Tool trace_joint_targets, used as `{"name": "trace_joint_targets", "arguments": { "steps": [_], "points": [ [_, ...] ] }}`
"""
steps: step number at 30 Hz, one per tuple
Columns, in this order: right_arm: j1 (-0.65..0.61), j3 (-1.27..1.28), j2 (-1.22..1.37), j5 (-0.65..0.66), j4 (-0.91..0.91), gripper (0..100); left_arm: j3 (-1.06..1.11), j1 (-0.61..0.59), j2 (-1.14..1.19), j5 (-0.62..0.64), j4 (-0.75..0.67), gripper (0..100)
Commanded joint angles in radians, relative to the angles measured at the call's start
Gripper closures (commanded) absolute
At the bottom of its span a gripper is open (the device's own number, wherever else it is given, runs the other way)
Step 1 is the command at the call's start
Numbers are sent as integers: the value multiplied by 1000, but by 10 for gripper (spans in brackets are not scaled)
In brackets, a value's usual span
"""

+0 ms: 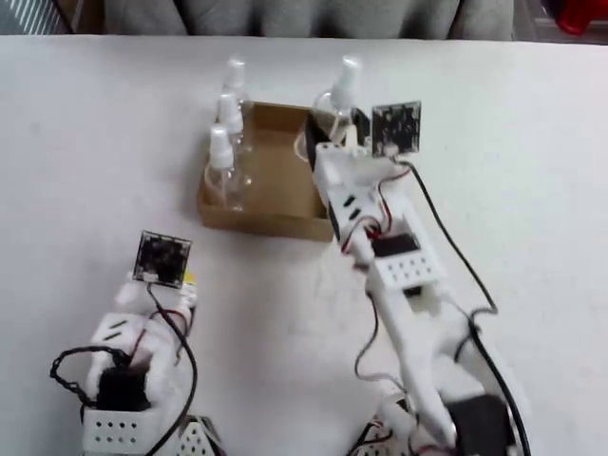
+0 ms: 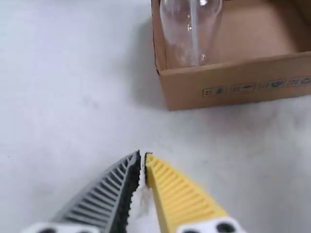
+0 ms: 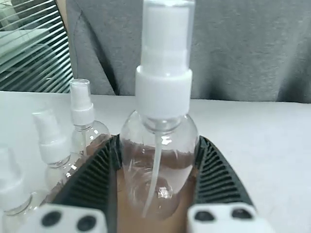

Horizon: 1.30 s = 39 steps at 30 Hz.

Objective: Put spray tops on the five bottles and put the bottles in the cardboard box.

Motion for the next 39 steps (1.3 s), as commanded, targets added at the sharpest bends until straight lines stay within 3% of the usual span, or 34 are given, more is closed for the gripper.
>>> {"name": "trace_joint_targets", "arguments": {
  "steps": [1, 17, 22, 39],
  "points": [
    [31, -160, 130, 12, -30, 982, -2, -24, -7, -74, 3, 977],
    [42, -439, 455, 15, -30, 982, -2, -24, -7, -101, -5, 976],
    [39, -457, 524, 129, -30, 982, -2, -24, -7, -101, -5, 976],
    [42, -460, 667, 141, -171, 982, -2, -24, -7, -101, -18, 976]
  ]
}}
